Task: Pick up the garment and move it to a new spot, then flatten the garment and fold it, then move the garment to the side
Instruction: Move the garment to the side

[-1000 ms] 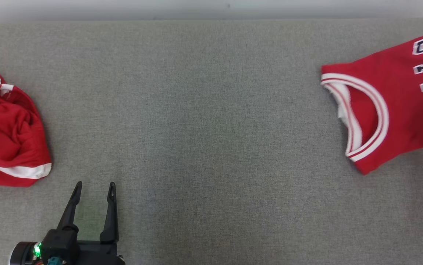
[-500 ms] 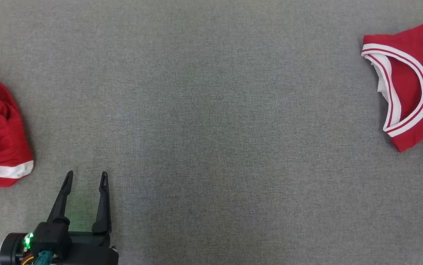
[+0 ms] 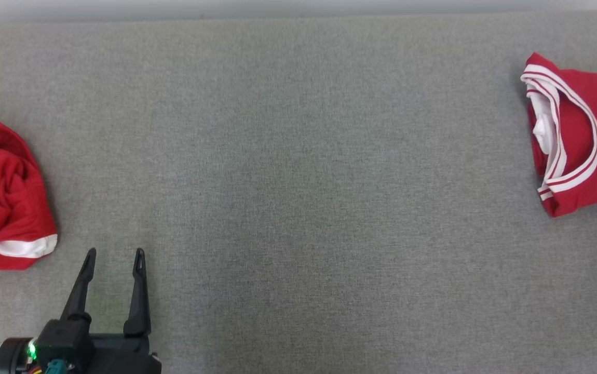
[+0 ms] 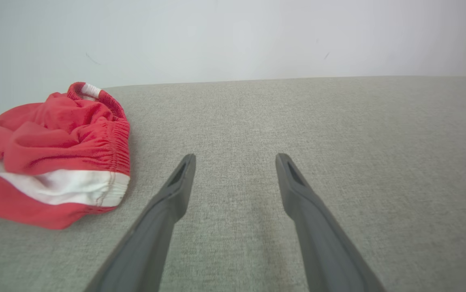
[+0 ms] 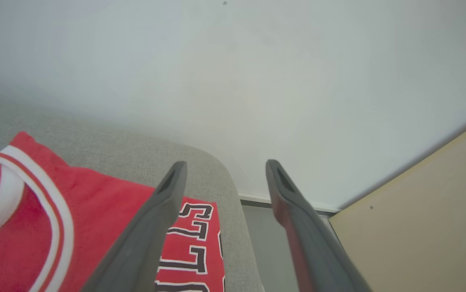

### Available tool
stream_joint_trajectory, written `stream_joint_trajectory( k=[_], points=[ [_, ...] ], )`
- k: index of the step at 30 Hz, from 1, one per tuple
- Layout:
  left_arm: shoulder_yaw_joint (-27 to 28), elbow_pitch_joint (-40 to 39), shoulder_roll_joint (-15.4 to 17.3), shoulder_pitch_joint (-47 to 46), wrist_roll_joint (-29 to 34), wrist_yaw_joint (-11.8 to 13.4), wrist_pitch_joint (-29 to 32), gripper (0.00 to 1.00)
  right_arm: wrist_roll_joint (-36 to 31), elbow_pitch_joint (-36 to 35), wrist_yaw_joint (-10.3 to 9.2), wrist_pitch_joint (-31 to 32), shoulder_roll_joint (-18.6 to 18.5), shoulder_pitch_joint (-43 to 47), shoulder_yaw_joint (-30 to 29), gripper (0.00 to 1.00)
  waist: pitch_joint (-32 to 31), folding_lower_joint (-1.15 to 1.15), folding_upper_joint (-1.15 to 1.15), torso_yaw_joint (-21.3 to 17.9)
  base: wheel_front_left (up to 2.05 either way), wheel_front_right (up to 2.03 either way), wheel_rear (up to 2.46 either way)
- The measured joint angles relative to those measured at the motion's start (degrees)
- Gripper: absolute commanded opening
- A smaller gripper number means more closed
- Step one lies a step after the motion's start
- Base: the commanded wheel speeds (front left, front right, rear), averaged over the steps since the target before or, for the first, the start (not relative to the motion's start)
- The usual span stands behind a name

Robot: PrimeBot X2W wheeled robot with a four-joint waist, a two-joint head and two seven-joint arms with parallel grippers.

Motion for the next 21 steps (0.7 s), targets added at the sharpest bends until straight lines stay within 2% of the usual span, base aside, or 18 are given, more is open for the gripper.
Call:
stream_joint_trajectory(
  k=[5, 14, 21],
  points=[
    [0.70, 0.45, -0.42, 2.19, 0.01, 0.00, 0.00, 1.00, 1.48, -7.65, 0.00, -0.20, 4.63, 3.60, -3.89, 1.00, -2.72, 0.00, -0.01, -0.37, 0.00, 0.00, 0.00],
    [1.34, 0.37, -1.02, 5.92, 0.01, 0.00, 0.00, 1.00, 6.73, -27.35, 0.00, -0.23, 15.38, 20.13, -10.60, 1.00, -8.18, -0.01, -0.01, -1.06, 0.00, 0.00, 0.00],
    [0.86, 0.37, -1.35, 7.28, 0.02, 0.00, 0.00, 1.00, 8.32, -37.63, 0.00, -0.23, 22.90, 33.56, -10.29, 1.00, -11.51, -0.01, -0.01, -0.18, 0.00, 0.00, 0.00]
  ],
)
